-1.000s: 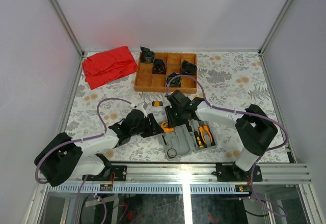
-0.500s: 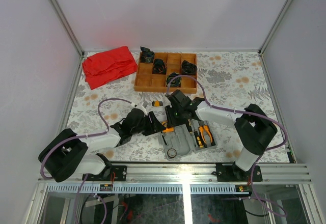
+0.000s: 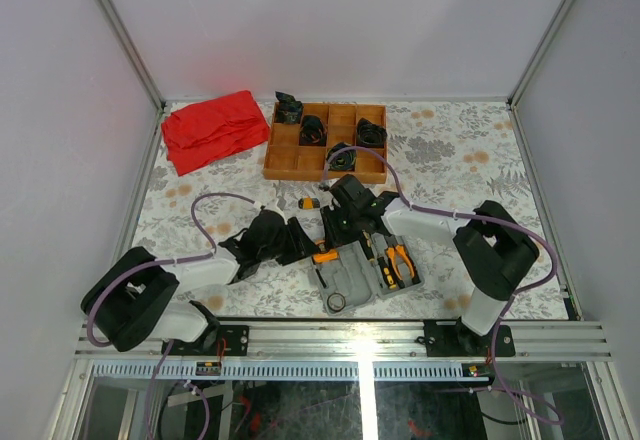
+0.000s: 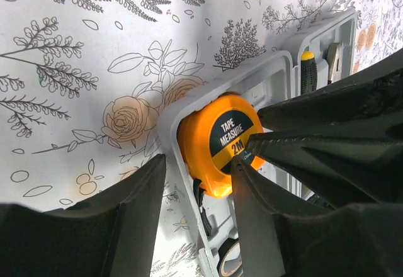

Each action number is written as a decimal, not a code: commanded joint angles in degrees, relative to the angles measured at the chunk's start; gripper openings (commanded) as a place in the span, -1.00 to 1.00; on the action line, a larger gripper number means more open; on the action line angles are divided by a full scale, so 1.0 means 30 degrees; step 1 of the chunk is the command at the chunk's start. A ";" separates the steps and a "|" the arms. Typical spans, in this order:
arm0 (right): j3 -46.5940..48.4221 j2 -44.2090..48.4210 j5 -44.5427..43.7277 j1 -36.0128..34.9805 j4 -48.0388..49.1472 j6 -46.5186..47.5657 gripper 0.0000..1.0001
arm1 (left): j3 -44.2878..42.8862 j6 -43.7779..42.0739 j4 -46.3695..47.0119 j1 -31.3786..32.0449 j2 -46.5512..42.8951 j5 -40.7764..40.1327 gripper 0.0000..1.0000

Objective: Sort the tools into containers
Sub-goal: Adjust the engineering item in the storage box.

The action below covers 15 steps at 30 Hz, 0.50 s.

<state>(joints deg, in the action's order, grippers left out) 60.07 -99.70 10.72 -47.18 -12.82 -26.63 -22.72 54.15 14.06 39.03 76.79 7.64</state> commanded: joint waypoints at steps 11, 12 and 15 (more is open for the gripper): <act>-0.0247 -0.0761 0.0844 -0.0049 0.0524 0.1225 -0.29 | -0.0327 -0.0427 -0.0223 -0.0096 0.0773 0.0210 -0.26; -0.0227 -0.0470 0.0590 -0.0052 0.0468 0.1120 -0.24 | -0.0288 -0.0463 -0.0314 -0.0090 0.0696 0.0153 -0.26; 0.0001 0.0619 -0.0352 -0.0050 0.0144 0.0910 -0.10 | -0.0154 -0.0552 -0.0587 -0.0085 0.0417 -0.0073 -0.26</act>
<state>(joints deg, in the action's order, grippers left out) 60.01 -100.44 11.64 -46.83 -11.00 -23.62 -23.40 54.24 14.09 38.50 77.76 7.90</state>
